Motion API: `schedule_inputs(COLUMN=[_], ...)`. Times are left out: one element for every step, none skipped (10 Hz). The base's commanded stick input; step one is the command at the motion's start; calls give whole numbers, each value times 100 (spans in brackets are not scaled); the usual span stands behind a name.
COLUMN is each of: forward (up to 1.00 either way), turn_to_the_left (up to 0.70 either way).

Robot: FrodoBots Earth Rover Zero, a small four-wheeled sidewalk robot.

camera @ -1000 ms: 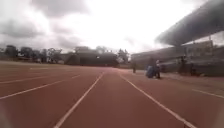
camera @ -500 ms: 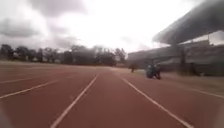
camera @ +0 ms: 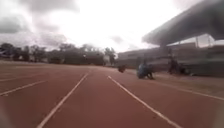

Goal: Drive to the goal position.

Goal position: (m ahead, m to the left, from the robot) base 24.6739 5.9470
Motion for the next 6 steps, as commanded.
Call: schedule_inputs(forward=[85, 85, 85, 85, 85, 85], turn_to_the_left=[0, 0, 0, 0, 0, 0])
